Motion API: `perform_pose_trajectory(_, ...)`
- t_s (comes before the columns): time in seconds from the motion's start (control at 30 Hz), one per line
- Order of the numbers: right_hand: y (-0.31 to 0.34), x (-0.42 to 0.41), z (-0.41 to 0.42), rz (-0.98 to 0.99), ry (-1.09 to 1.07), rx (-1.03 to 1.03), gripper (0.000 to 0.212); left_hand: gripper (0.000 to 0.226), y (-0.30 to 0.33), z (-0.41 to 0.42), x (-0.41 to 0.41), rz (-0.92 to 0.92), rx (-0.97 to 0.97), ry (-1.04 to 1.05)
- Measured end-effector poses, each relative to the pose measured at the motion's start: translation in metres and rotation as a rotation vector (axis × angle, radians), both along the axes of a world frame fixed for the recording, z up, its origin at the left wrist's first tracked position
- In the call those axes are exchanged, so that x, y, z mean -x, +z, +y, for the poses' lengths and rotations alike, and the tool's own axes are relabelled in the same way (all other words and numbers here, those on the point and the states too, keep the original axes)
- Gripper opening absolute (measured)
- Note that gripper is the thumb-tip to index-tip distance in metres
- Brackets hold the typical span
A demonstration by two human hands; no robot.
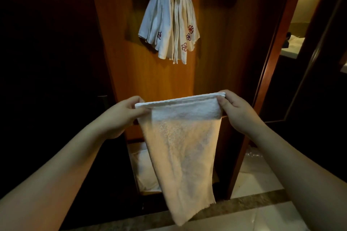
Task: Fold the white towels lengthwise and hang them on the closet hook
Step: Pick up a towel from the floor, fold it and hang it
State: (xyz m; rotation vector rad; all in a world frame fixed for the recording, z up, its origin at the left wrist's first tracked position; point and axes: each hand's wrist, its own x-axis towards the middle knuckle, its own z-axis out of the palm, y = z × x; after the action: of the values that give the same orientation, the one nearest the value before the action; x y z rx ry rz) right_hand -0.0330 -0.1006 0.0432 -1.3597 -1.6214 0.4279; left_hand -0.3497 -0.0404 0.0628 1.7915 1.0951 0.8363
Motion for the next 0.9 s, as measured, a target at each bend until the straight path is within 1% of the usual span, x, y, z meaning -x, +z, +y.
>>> perform_pose_trajectory(0.07, 0.001, 0.005, 0.000, 0.038, -0.007, -0.055, 0.024, 0.018, -0.006, -0.001, -0.001, -0.225, 0.009, 0.005)
perform_pose_trajectory(0.17, 0.006, 0.016, 0.001, 0.159, -0.019, -0.142, 0.022, 0.015, -0.007, -0.005, -0.012, -0.594, -0.021, 0.041)
perform_pose_trajectory(0.23, 0.012, 0.022, 0.001, 0.227, -0.017, -0.188, 0.021, 0.003, -0.010, -0.013, -0.019, -0.784, 0.089, 0.016)
perform_pose_trajectory(0.27, 0.013, 0.025, 0.002, 0.256, -0.014, -0.205, 0.021, 0.017, -0.015, -0.016, -0.021, -0.822, 0.184, -0.026)
perform_pose_trajectory(0.3, 0.014, 0.026, 0.001, 0.287, -0.007, -0.214, 0.021, 0.029, -0.018, -0.022, -0.024, -0.812, 0.289, -0.077)
perform_pose_trajectory(0.37, 0.013, 0.026, 0.000, 0.343, 0.015, -0.198, 0.021, 0.040, -0.020, -0.027, -0.027, -0.720, 0.365, -0.109)
perform_pose_trajectory(0.4, 0.012, 0.024, -0.001, 0.365, 0.019, -0.182, 0.021, 0.042, -0.021, -0.026, -0.027, -0.702, 0.360, -0.100)
perform_pose_trajectory(0.47, 0.009, 0.021, -0.002, 0.434, 0.021, -0.132, 0.021, 0.041, -0.018, -0.025, -0.027, -0.723, 0.351, -0.083)
perform_pose_trajectory(0.53, 0.003, 0.016, -0.004, 0.523, 0.066, -0.041, 0.029, 0.040, -0.016, -0.026, -0.030, -0.714, 0.329, -0.059)
perform_pose_trajectory(0.57, -0.003, 0.012, -0.005, 0.601, 0.146, 0.032, 0.036, 0.039, -0.016, -0.027, -0.032, -0.695, 0.318, -0.048)
perform_pose_trajectory(0.6, -0.010, 0.007, -0.006, 0.731, 0.265, 0.138, 0.045, 0.035, -0.017, -0.027, -0.035, -0.675, 0.302, -0.048)
perform_pose_trajectory(0.67, -0.024, 0.003, -0.012, 0.991, 0.494, 0.413, 0.063, 0.029, -0.020, -0.029, -0.037, -0.630, 0.293, -0.058)
perform_pose_trajectory(0.7, -0.031, 0.002, -0.016, 1.079, 0.549, 0.516, 0.068, 0.030, -0.021, -0.031, -0.037, -0.609, 0.296, -0.058)
perform_pose_trajectory(0.73, -0.041, 0.001, -0.020, 1.140, 0.567, 0.576, 0.070, 0.031, -0.024, -0.030, -0.036, -0.588, 0.295, -0.062)
perform_pose_trajectory(0.83, -0.062, 0.002, -0.030, 1.213, 0.543, 0.606, 0.075, 0.031, -0.027, -0.033, -0.032, -0.526, 0.287, -0.080)
perform_pose_trajectory(0.9, -0.070, 0.004, -0.031, 1.229, 0.546, 0.569, 0.069, 0.029, -0.029, -0.033, -0.032, -0.502, 0.286, -0.078)
